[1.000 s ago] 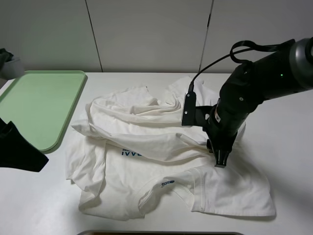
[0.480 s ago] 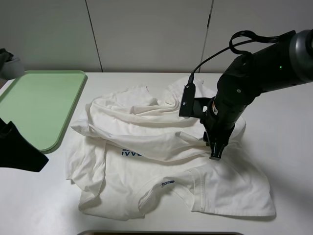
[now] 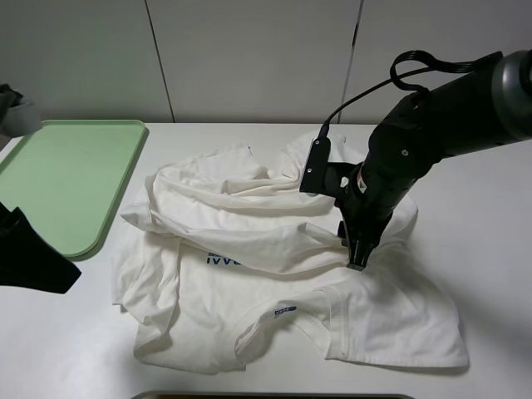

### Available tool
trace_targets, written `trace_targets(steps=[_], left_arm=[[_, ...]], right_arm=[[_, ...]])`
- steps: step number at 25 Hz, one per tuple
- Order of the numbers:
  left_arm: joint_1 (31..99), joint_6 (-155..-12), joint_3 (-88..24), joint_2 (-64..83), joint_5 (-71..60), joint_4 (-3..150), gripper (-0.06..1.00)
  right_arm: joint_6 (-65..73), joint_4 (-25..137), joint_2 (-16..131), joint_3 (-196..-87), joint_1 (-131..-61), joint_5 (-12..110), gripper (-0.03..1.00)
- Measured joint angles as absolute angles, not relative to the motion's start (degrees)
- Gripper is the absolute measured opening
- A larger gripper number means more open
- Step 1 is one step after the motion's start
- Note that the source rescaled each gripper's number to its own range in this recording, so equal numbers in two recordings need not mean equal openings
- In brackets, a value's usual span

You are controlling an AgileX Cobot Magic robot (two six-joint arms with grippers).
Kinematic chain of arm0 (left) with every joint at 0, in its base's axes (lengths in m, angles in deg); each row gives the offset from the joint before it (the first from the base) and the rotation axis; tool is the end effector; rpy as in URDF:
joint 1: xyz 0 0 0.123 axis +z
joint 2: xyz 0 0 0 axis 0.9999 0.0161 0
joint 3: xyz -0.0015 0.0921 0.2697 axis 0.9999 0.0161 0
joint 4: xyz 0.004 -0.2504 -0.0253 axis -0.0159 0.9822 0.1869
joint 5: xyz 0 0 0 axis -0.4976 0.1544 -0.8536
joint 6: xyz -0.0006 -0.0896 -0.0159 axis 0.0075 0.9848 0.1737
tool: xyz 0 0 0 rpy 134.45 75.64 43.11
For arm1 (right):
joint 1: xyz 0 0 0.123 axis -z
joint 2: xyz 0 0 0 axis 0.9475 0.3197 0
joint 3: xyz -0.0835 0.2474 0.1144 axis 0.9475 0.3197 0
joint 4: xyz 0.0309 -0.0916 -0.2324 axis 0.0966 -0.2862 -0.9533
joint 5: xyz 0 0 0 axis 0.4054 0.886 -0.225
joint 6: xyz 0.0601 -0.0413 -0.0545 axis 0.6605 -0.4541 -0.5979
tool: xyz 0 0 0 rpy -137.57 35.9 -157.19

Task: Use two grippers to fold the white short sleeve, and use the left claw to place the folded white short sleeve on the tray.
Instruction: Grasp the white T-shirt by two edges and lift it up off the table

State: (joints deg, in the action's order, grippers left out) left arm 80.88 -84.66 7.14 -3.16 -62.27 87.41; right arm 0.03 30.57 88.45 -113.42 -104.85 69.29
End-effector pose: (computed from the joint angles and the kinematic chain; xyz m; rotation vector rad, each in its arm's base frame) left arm 0.1593 -0.0596 0.2649 0.7753 2.6404 -0.5192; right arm 0.2706 0.1631 0.1301 -1.7491 2.2993 -0.2404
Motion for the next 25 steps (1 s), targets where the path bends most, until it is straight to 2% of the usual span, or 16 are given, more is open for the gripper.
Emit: trace_targets(steps=[3,10,19,23,25], left_arm=[[80.88,-84.66,7.14,-3.16,-62.27,87.40,0.96],[80.88,-84.66,7.14,-3.16,-62.48,87.51,0.96],[80.88,-84.66,7.14,-3.16,-62.53,87.56,0.96],[80.88,-84.66,7.14,-3.16,-62.53,87.56,0.96],[80.88,-84.66,7.14,-3.16,-62.53,87.56,0.96]], right_arm=[[0.19,30.77,88.45,-113.42,-104.85,68.32,0.49],[0.38,30.79,89.22,-113.42,-104.85,68.35,0.41],[2.74,30.79,91.10,-113.42,-104.85,68.14,0.40],[2.86,30.50,91.10,-113.42,-104.85,68.23,0.04],[2.95,30.51,91.10,-113.42,-104.85,68.55,0.00]])
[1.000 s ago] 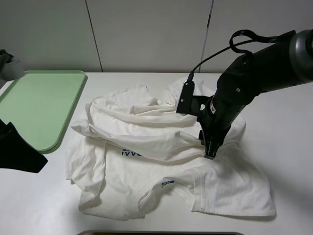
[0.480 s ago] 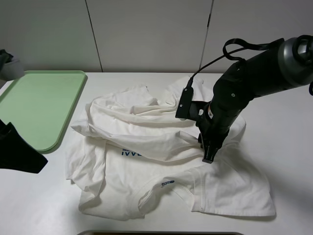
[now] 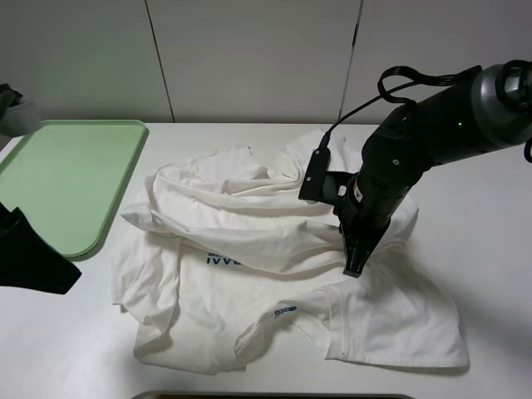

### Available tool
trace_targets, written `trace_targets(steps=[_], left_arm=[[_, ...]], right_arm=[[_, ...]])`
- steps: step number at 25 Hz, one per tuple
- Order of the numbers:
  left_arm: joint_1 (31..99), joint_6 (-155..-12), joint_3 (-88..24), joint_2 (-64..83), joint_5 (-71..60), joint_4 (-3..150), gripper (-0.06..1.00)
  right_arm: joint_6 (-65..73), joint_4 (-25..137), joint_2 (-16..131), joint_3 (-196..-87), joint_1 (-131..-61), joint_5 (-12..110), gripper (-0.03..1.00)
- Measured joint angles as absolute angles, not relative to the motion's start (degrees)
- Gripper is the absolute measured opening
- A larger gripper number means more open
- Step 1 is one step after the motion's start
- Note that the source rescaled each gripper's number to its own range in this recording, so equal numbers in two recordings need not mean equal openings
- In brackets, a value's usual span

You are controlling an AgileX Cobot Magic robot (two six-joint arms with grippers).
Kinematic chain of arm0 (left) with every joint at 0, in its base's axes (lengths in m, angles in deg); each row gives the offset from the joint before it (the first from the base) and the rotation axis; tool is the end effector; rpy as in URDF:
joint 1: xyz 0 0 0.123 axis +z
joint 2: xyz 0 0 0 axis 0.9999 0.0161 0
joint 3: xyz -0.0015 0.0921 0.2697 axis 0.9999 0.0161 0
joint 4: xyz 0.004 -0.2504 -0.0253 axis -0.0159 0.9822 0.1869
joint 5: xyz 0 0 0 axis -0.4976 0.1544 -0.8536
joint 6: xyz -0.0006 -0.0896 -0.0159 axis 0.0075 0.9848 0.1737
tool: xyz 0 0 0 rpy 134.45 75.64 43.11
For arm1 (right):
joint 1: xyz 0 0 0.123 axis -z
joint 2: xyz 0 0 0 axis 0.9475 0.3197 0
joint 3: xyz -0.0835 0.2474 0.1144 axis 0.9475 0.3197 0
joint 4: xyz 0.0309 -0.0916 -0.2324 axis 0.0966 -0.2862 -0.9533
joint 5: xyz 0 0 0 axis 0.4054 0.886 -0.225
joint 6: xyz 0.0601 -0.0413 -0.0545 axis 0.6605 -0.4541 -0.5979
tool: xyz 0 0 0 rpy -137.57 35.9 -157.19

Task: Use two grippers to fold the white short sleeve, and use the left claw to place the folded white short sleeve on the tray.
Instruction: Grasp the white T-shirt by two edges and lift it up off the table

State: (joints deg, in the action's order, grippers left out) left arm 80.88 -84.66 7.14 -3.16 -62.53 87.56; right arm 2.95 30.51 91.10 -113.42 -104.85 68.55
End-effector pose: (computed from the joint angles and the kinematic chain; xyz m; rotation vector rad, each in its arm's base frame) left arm 0.1589 -0.0598 0.2649 0.7761 2.6430 -0.5250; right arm 0.2714 0.1639 0.1157 -1.7144 2.3630 -0.2274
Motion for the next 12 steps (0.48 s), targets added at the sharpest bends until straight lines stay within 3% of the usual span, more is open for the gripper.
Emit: trace_targets(steps=[12], left_arm=[[80.88,-84.79,7.14,-3.16,-56.80,90.11,0.95]], right_arm=[[2.95,28.92,91.10,-113.42,-104.85,71.73,0.00]])
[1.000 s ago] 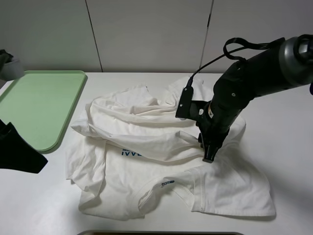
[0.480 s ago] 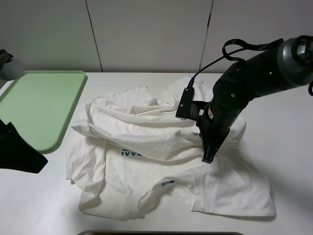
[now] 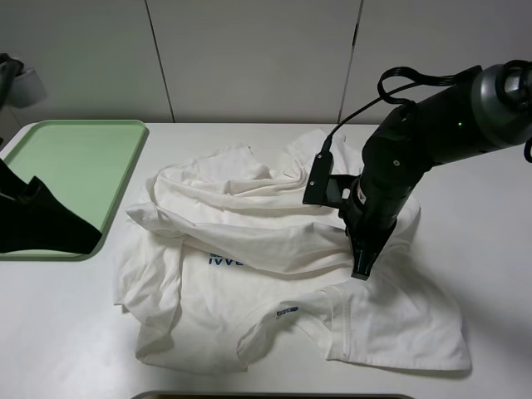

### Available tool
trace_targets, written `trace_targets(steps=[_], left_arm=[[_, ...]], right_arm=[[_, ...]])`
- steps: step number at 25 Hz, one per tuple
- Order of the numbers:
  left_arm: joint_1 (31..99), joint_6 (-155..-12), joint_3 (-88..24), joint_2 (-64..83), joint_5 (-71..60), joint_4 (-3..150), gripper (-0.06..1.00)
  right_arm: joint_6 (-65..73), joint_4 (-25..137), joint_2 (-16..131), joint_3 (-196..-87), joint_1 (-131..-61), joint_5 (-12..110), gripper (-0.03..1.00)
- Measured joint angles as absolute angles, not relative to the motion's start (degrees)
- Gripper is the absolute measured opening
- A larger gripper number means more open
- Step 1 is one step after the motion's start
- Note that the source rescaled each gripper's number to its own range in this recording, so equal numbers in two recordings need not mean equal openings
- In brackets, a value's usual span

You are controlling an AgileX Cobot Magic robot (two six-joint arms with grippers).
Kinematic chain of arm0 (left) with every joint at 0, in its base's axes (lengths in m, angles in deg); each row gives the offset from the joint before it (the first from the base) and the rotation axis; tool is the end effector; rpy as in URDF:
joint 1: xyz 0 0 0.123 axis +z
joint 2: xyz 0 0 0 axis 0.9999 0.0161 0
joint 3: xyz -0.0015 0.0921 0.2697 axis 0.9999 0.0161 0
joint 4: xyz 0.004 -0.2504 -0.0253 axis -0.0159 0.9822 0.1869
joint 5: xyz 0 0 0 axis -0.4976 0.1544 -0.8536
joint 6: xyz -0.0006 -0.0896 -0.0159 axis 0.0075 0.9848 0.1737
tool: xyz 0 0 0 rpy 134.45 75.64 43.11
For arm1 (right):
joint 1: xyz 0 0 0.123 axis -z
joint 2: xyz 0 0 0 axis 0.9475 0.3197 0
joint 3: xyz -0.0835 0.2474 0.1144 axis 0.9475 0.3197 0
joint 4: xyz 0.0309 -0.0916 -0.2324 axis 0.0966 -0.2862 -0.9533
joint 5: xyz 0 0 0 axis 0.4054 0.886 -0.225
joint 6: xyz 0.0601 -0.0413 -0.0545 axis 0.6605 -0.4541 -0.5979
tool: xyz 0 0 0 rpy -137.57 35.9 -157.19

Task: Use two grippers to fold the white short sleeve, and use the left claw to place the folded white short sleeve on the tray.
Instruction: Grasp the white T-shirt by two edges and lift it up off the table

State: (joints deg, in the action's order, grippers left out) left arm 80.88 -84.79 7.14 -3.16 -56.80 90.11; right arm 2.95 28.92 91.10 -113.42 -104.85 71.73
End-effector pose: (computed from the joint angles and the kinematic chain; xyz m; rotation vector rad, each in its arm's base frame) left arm 0.1677 -0.0618 0.2686 0.6945 2.5602 -0.5205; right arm 0.2691 0.1593 0.1152 -1.7642 2.3878 -0.2721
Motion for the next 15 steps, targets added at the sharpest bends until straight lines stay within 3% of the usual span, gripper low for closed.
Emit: trace_targets(steps=[10,15], left_arm=[[80.71,-94.63,7.01,-1.76,-46.71,88.15,0.91],[75.44,-95.58,5.23,10.02,-44.63,82.50,0.89]], right_arm=[[2.95,28.57,91.10,-113.42,-104.85,71.85,0.00],[2.95,28.57,91.10,-113.42,-104.85,72.28,0.00]])
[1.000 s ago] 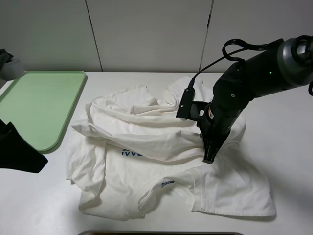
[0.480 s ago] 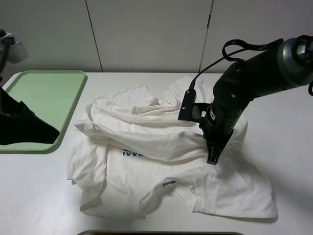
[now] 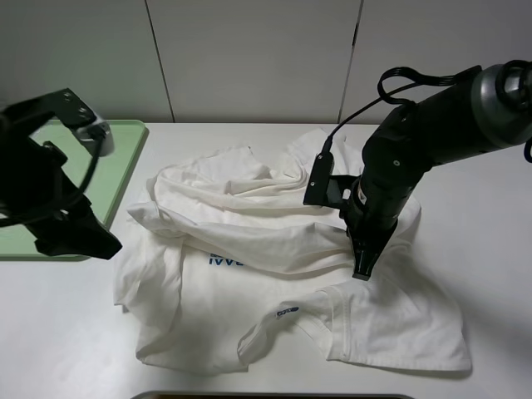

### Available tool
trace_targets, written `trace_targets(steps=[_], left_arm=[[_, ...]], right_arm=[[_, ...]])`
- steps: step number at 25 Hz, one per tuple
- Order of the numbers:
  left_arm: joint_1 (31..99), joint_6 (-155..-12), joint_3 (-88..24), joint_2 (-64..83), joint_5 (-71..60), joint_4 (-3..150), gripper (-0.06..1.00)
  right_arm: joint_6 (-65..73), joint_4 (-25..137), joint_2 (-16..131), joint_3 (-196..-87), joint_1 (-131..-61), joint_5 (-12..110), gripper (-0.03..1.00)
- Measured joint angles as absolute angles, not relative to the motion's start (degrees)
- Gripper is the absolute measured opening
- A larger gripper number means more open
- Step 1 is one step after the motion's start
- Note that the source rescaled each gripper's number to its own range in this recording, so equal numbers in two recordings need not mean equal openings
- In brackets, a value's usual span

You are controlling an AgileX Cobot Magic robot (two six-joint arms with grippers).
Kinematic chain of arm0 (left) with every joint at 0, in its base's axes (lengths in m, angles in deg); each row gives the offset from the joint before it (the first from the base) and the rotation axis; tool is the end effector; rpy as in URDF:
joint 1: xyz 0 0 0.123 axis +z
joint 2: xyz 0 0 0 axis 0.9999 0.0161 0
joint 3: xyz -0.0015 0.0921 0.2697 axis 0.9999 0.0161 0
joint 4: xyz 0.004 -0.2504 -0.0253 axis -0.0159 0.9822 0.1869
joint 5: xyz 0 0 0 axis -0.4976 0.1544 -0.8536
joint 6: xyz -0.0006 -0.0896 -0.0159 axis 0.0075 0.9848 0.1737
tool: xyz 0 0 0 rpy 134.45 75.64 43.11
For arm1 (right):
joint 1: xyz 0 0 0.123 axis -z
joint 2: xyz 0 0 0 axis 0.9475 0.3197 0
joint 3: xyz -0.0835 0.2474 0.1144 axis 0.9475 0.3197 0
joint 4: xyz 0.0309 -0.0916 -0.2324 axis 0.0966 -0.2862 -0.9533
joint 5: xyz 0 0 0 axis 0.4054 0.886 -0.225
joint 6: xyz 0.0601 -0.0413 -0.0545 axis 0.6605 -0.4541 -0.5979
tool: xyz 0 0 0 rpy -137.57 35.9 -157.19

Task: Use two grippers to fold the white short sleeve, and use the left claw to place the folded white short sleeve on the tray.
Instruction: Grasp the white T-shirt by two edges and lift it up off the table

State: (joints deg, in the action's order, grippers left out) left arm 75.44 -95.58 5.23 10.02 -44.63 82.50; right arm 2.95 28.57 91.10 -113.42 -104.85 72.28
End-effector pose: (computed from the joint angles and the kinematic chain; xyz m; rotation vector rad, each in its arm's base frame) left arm 0.2136 -0.0761 0.2334 1.0531 2.4824 -0.2750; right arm 0.2687 0.1584 0.1152 -1.7739 2.3910 -0.2813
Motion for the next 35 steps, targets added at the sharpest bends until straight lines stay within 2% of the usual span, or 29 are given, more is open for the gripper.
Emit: trace_targets(steps=[7,13,27,29,30,31,32,33,35], left_arm=[[67.66,-95.62,1.94,20.21,-34.62,67.12,0.88],[63.72,-95.62,-0.97,26.94,-28.22,58.98,0.85],[63.50,-93.81,-2.70,38.74,-21.17,57.70,0.78],[63.50,-92.13,-2.70,38.97,-19.73,58.30,0.56],[63.50,-92.12,-2.70,38.97,-20.00,58.30,0.42],[63.50,-92.44,-2.70,38.97,-20.85,57.82,0.23],[63.50,-93.13,-2.70,38.97,-21.94,57.21,0.10],[63.50,-93.39,-2.70,38.97,-22.49,57.03,0.04],[63.50,-93.43,-2.70,38.97,-22.81,57.03,0.01]], right_arm=[[2.95,28.40,91.10,-113.42,-104.85,72.51,0.00],[3.17,28.64,91.10,-113.42,-104.85,72.62,0.00],[3.38,29.66,91.10,-113.42,-104.85,72.62,0.00],[3.38,29.66,91.10,-113.42,-104.85,72.62,0.00],[3.38,29.66,91.10,-113.42,-104.85,72.62,0.00],[3.38,29.66,91.10,-113.42,-104.85,72.62,0.00],[3.38,29.66,91.10,-113.42,-104.85,72.57,0.00],[3.38,29.66,91.10,-113.42,-104.85,72.57,0.00],[3.38,29.66,91.10,-113.42,-104.85,72.57,0.00]])
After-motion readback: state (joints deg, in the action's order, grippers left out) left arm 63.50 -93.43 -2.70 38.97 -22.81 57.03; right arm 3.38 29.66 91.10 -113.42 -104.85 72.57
